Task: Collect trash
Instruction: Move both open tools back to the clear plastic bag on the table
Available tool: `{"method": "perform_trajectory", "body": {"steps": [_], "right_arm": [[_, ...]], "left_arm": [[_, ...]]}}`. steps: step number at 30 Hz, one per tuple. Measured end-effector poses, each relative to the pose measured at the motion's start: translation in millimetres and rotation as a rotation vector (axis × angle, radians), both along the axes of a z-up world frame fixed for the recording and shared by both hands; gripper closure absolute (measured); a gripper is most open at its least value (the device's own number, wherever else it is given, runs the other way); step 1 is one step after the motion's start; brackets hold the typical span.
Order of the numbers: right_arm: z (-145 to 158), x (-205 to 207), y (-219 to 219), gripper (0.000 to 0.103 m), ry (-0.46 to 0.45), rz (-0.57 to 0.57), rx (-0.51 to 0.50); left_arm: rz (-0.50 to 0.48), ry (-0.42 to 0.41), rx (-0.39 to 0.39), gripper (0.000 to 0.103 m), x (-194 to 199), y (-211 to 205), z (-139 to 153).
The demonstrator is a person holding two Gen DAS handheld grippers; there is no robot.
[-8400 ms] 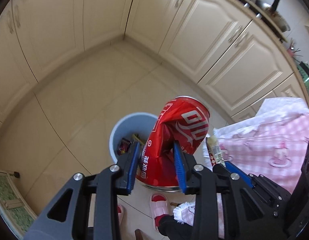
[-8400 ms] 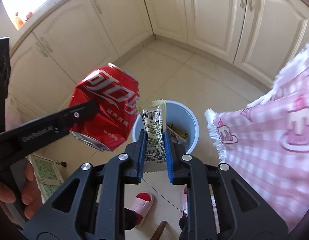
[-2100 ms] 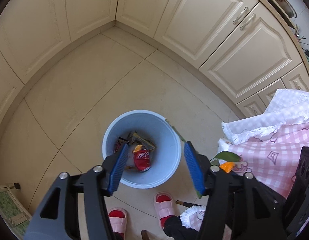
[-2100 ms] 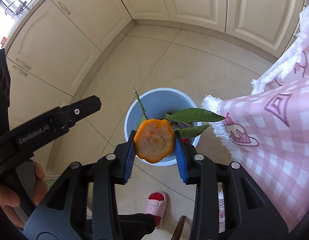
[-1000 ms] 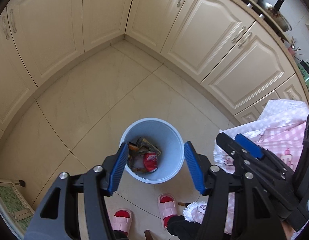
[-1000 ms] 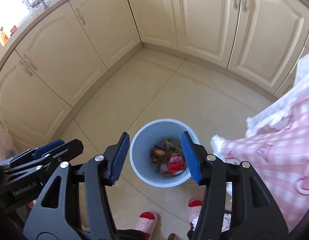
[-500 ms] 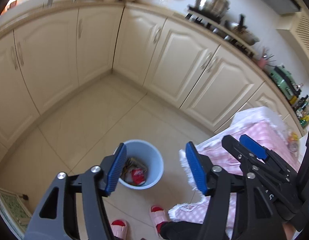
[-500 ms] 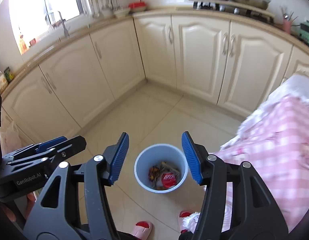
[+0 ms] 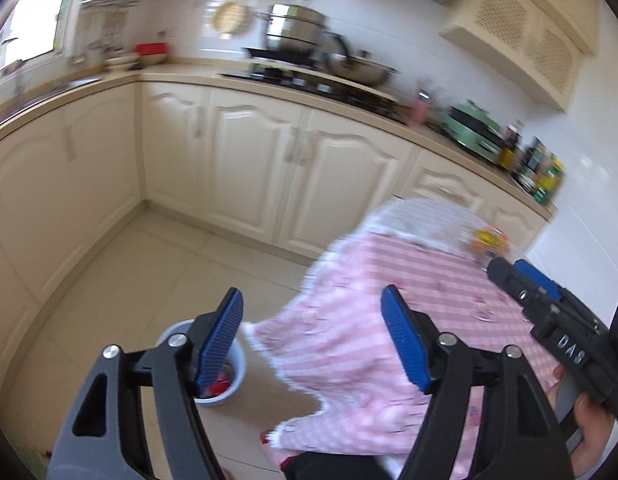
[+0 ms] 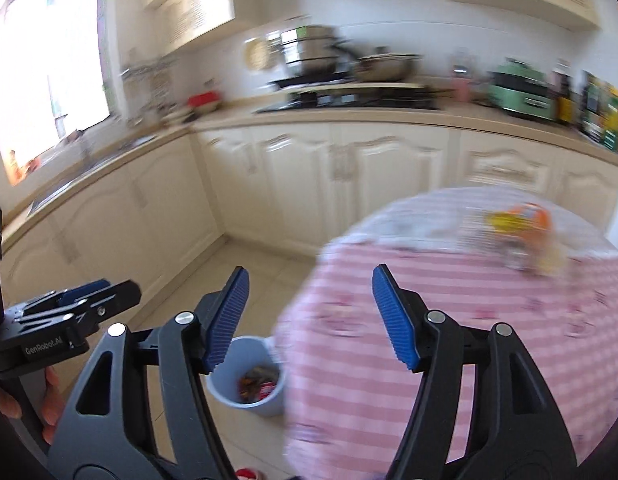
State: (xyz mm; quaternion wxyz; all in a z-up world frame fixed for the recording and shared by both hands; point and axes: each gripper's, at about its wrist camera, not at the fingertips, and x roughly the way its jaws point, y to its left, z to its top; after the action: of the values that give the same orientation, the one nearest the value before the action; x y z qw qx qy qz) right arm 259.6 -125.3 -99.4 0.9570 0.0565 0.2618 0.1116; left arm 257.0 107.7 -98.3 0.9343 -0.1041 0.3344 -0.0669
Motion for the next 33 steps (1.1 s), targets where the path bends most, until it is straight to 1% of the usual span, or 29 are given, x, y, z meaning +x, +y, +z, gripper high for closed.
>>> {"method": "perform_trajectory", "body": {"steps": [1, 2, 3, 4, 9, 12, 15, 18, 19, 23, 25, 28, 31, 33], "right_arm": [[-1, -3, -14, 0.039, -0.005, -0.029, -0.001], [0, -7, -38, 0.038, -0.011, -0.074, -0.005], [-1, -9, -56, 0.038, -0.013, -0.111, -0.012], [-3, -10, -74, 0.038, -0.014, -0.148, -0.018], [-18, -7, -144, 0.037, 0.012, -0.268, -0.015], [-28, -2, -173, 0.036, 0.035, -0.308, -0.002], [-37, 4, -193, 0.036, 0.056, -0.325, 0.004], [-44, 12, -204, 0.035, 0.070, -0.333, 0.005], [-46, 18, -207, 0.035, 0.078, -0.333, 0.010], [-49, 34, -211, 0.035, 0.091, -0.325, 0.018], [-49, 44, -211, 0.035, 0.095, -0.316, 0.017], [-49, 57, -209, 0.035, 0.101, -0.310, 0.002], [-49, 66, -207, 0.035, 0.110, -0.301, 0.000], [-50, 71, -207, 0.035, 0.114, -0.299, -0.005]], "left_arm": [[-0.031, 0.005, -0.015, 0.030, 5, -16, 0], [-0.064, 0.013, -0.038, 0.029, 10, -29, 0], [-0.105, 0.028, -0.074, 0.029, 18, -49, -1], [-0.126, 0.038, -0.091, 0.029, 24, -62, -3], [-0.222, 0.082, -0.102, 0.029, 50, -140, -16], [-0.290, 0.118, -0.146, 0.029, 72, -187, -27], [-0.280, 0.147, -0.162, 0.029, 96, -213, -41], [-0.240, 0.180, -0.221, 0.029, 117, -222, -55], [-0.215, 0.204, -0.256, 0.029, 128, -224, -63], [-0.143, 0.256, -0.299, 0.029, 153, -224, -80], [-0.145, 0.264, -0.342, 0.029, 164, -228, -86], [-0.137, 0.270, -0.384, 0.029, 179, -234, -91], [-0.125, 0.295, -0.420, 0.029, 193, -237, -99], [-0.129, 0.317, -0.458, 0.030, 201, -238, -105]]}}
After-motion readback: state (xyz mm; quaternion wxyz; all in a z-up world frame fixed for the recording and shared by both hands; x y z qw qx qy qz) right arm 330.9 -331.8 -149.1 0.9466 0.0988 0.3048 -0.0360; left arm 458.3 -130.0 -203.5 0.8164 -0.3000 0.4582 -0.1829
